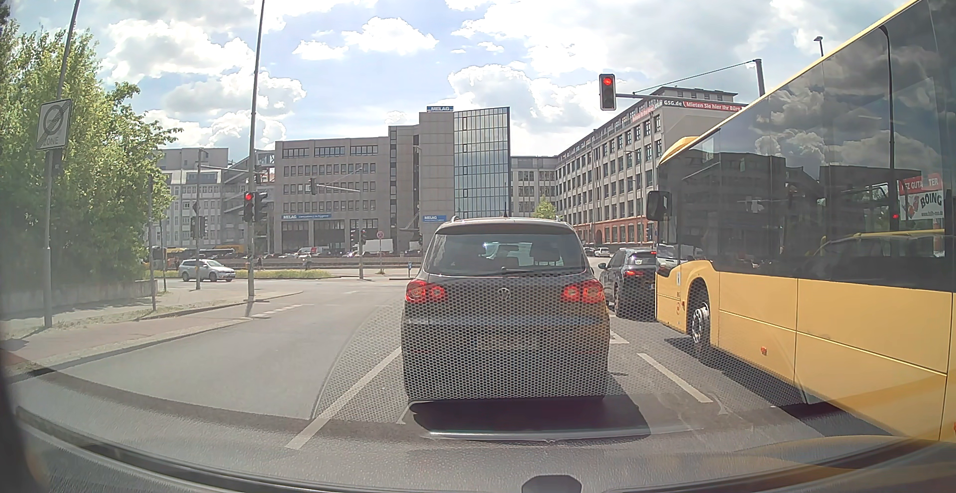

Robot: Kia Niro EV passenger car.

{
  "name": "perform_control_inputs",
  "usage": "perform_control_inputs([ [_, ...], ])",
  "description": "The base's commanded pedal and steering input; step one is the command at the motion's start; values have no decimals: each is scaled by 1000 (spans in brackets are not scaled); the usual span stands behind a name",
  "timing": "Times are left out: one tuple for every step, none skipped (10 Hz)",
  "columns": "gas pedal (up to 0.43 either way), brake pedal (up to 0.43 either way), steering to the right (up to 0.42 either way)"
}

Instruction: Follow the waypoints while adhering to traffic rules and regulations

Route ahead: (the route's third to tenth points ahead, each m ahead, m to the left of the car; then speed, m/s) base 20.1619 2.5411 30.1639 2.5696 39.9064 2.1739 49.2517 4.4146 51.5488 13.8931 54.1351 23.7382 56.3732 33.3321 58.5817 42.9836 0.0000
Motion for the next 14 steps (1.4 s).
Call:
perform_control_inputs([
  [0,378,-1],
  [0,378,-1],
  [0,378,-1],
  [0,378,-1],
  [0,378,-1],
  [0,378,-1],
  [0,378,-1],
  [0,378,-1],
  [0,378,-1],
  [0,378,-1],
  [0,378,-1],
  [0,378,-1],
  [0,378,-1],
  [0,378,-1],
])
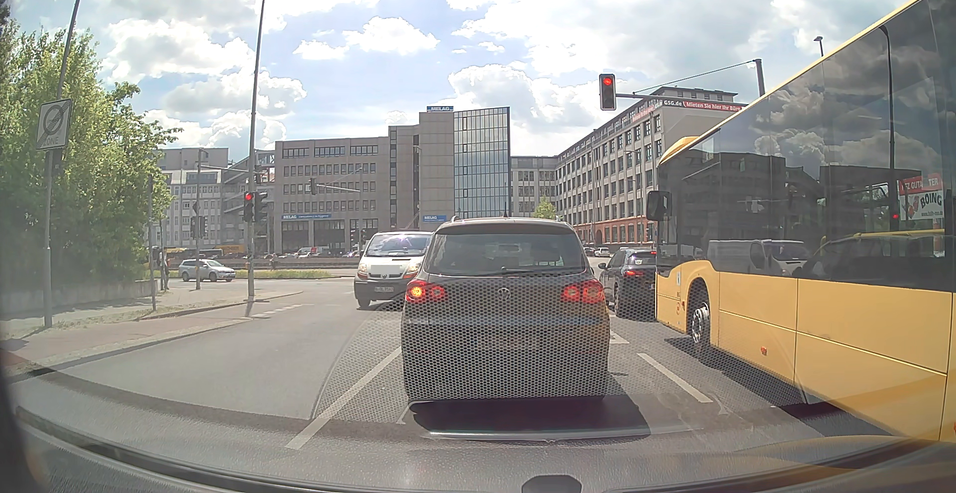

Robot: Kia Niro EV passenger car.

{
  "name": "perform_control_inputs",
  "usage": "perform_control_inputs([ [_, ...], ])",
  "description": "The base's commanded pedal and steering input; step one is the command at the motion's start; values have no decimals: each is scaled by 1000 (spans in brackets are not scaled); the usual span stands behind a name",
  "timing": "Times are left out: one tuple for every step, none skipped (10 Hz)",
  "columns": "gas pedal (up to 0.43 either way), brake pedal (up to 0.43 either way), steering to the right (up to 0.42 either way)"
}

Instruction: Follow the waypoints while adhering to traffic rules and regulations

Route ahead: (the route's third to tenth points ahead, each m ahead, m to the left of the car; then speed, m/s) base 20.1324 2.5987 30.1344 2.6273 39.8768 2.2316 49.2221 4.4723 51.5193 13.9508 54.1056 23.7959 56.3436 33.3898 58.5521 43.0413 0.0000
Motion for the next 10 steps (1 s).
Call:
perform_control_inputs([
  [0,378,-1],
  [0,378,-1],
  [0,378,-1],
  [0,378,-1],
  [0,378,-1],
  [0,378,-1],
  [0,378,-1],
  [0,378,-1],
  [0,378,-1],
  [0,378,-1],
])
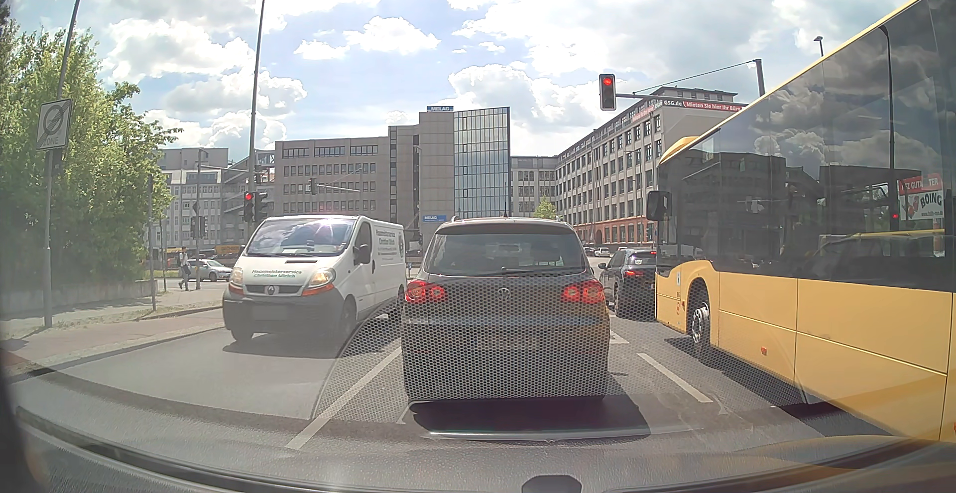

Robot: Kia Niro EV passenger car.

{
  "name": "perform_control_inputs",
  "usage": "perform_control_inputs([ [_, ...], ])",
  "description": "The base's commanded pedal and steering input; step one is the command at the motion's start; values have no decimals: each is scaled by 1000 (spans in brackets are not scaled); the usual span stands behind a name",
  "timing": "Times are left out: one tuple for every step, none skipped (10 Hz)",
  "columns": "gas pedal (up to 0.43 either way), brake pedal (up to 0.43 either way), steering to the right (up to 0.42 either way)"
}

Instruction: Follow the waypoints while adhering to traffic rules and regulations

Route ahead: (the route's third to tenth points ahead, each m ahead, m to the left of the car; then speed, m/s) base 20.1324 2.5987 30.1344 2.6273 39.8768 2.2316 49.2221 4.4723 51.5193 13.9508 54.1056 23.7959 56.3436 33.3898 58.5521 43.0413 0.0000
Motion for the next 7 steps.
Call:
perform_control_inputs([
  [0,378,-1],
  [0,378,-1],
  [0,378,-1],
  [0,378,-1],
  [0,378,-1],
  [0,378,-1],
  [0,378,-1],
])
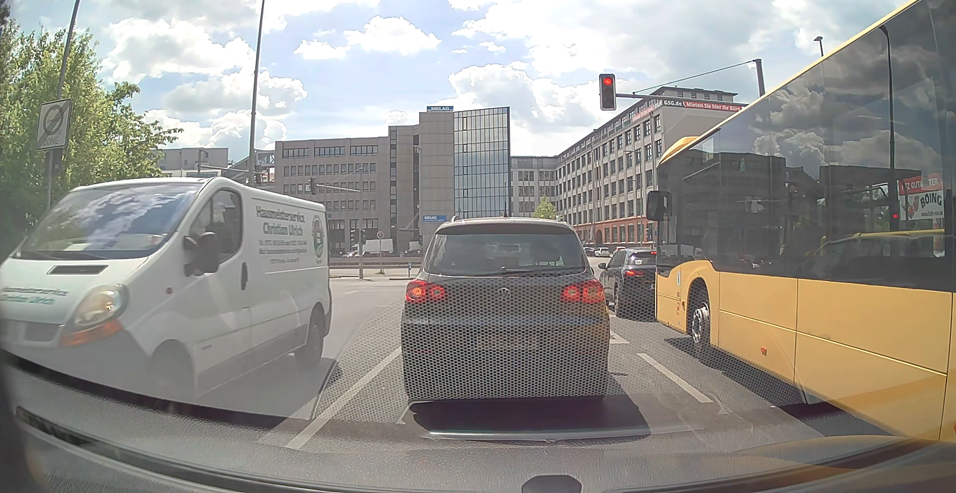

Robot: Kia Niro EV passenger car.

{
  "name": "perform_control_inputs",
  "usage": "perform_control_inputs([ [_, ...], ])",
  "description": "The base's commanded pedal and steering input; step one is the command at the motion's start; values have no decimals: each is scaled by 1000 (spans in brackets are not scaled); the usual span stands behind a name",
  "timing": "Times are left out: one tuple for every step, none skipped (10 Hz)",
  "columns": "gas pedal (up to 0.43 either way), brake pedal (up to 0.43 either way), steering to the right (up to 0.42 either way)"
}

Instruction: Follow the waypoints while adhering to traffic rules and regulations

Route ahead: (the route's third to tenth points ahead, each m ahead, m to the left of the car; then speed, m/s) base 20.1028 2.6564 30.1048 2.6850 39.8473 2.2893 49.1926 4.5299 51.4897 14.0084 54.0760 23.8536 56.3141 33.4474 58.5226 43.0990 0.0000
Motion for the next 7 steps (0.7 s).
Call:
perform_control_inputs([
  [0,378,-1],
  [0,378,-1],
  [0,378,-1],
  [0,378,-1],
  [0,378,-1],
  [0,384,-1],
  [0,378,-1],
])
